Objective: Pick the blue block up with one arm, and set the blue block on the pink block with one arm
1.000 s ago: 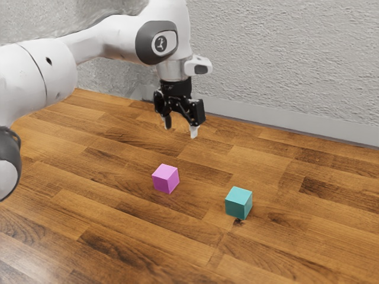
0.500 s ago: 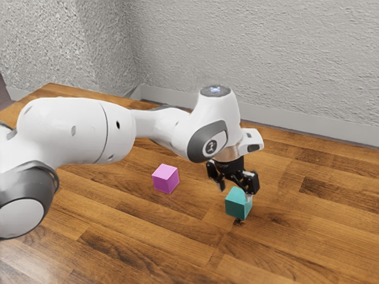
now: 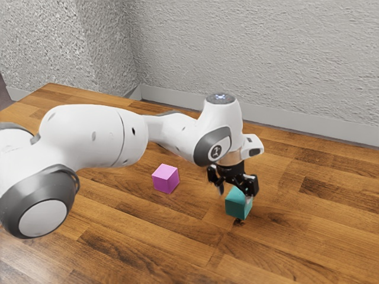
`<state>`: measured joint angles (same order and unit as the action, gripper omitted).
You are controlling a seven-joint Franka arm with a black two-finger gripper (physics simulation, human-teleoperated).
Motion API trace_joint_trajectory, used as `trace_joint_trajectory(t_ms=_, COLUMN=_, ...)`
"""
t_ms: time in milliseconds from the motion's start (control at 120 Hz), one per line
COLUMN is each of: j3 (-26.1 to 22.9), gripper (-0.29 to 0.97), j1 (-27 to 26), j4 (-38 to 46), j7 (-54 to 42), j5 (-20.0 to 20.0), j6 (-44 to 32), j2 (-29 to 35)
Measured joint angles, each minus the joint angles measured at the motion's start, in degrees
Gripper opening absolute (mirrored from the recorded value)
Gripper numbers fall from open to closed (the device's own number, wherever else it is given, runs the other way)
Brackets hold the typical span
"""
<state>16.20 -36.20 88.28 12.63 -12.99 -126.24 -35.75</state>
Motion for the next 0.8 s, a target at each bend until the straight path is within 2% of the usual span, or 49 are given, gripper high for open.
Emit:
trace_joint_trajectory(t_ms=175, j3=-2.05, gripper=0.60, j1=2.47, j4=-2.46, j7=0.51, j5=0.21, j6=1.73, j2=-1.72)
trace_joint_trajectory(t_ms=533, j3=-3.14, gripper=0.59, j1=3.26, j4=-6.75, j7=0.71, j5=0.45, j6=3.25, j2=-6.05)
trace_joint_trajectory(t_ms=800, j3=-3.22, gripper=0.52, j1=4.01, j4=-8.77, j7=0.72, j5=0.37, j6=3.49, j2=-7.90)
